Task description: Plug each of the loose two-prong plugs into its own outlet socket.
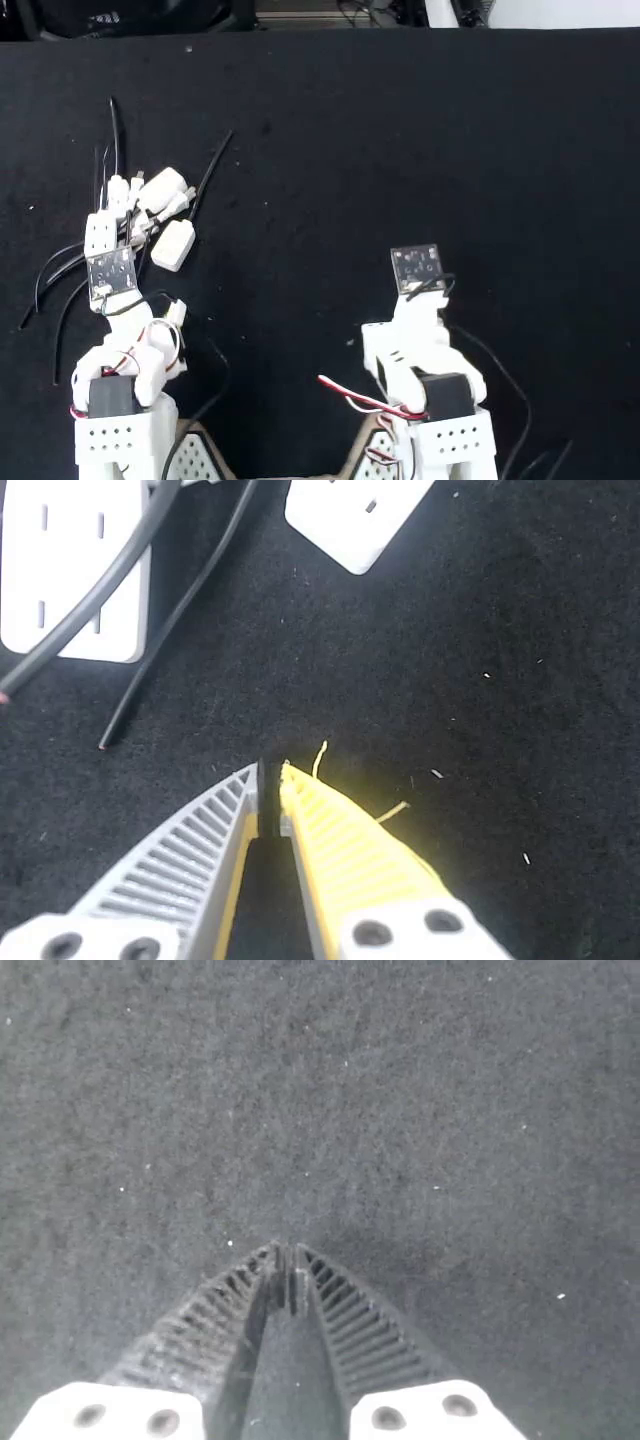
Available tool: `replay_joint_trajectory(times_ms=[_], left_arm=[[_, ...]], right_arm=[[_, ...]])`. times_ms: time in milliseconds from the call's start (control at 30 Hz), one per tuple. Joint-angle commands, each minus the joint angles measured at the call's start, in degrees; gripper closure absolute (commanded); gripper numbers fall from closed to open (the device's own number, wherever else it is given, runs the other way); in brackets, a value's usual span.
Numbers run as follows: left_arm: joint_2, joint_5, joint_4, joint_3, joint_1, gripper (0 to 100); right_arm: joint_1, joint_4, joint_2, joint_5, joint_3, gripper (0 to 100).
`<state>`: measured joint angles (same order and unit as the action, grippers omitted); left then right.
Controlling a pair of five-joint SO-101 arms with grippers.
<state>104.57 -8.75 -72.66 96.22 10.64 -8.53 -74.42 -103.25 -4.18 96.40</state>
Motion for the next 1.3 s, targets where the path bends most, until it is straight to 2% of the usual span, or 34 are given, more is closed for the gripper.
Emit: replay_joint_trajectory(times_ms=[0,1000,1267], left_arm=[[0.00,0.00,-0.09,1.10,-0.66,95],[0.00,0.00,-0.09,1.10,-0.66,95],[0.09,0.18,0.09,1.10,-2.42,95]], right_arm=[[0.79,-0.26,-5.32,0.00,0.13,98.6],[0.62,0.09,-5.32,0.00,0.13,98.4],[-1.32,17.85,-5.32,0.00,0.13,98.3]])
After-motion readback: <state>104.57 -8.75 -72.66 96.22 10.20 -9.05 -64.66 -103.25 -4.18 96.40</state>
